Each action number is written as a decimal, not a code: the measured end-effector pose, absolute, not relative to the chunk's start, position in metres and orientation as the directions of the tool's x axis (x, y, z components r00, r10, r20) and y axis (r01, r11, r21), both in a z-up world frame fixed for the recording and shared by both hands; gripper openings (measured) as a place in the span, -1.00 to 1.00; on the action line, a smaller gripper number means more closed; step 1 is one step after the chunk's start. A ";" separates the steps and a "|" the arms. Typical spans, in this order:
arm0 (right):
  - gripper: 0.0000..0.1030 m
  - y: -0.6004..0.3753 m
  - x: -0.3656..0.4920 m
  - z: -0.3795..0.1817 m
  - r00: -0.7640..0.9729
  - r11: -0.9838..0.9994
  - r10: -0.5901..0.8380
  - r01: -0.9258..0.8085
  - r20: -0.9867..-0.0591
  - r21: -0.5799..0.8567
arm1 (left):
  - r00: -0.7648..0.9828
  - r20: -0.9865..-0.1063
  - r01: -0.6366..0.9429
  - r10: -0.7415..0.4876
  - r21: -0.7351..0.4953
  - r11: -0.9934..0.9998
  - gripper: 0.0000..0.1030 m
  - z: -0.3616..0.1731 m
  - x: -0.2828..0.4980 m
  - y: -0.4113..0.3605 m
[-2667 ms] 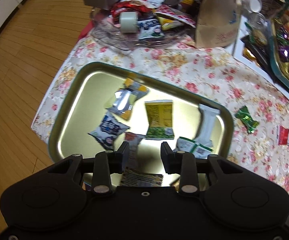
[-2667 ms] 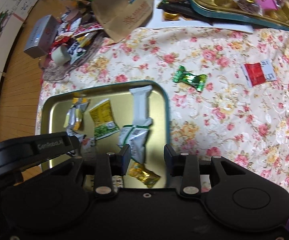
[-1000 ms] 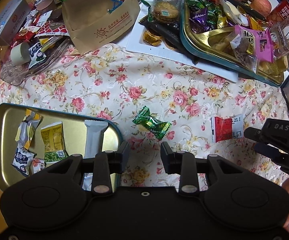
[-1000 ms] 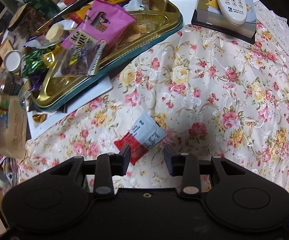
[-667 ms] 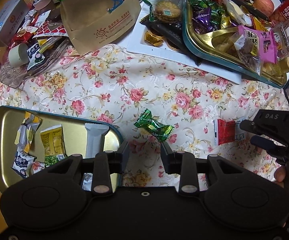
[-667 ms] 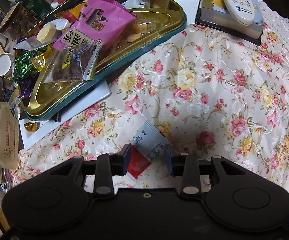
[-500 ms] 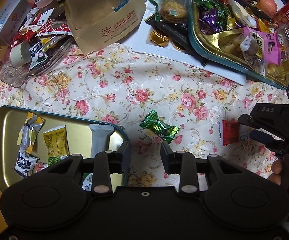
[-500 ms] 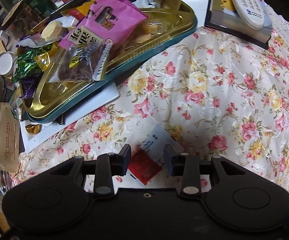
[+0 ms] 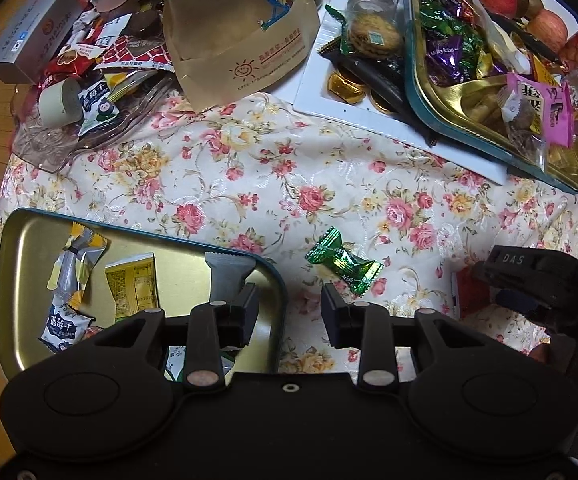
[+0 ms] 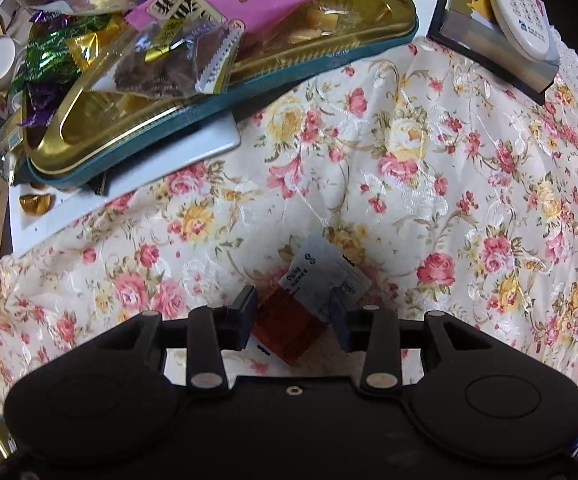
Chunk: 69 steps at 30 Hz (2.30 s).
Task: Organize snacks
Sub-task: 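Grasp the green candy with the left tool while the right tool grasps the red-white packet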
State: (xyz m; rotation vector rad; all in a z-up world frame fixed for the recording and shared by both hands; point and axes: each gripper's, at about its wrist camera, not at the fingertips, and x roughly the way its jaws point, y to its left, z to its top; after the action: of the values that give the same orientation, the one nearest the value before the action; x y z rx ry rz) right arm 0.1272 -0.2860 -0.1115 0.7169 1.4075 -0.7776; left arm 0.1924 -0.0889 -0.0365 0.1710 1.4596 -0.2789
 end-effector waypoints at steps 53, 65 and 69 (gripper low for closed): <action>-0.18 -0.309 0.043 -0.114 -0.058 0.546 0.159 0.837 -0.986 0.039 | 0.050 -0.990 0.301 -0.135 -0.113 0.947 -0.17 -0.046 0.184 -0.135; -0.27 -0.291 0.066 -0.082 0.021 0.668 0.058 0.742 -0.998 0.054 | 0.070 -0.991 0.152 -0.111 -0.099 0.983 -0.18 -0.074 0.197 -0.127; -0.27 -0.294 0.065 -0.064 0.061 0.683 0.043 0.727 -0.997 0.074 | 0.074 -0.993 0.104 -0.093 -0.085 0.991 -0.18 -0.089 0.199 -0.130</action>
State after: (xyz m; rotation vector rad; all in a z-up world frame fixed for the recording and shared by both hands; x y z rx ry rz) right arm 0.0652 -0.2938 -0.0640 0.6855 1.4348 -0.5839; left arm 0.1989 -0.1300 -0.0892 0.0090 1.4893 -0.1472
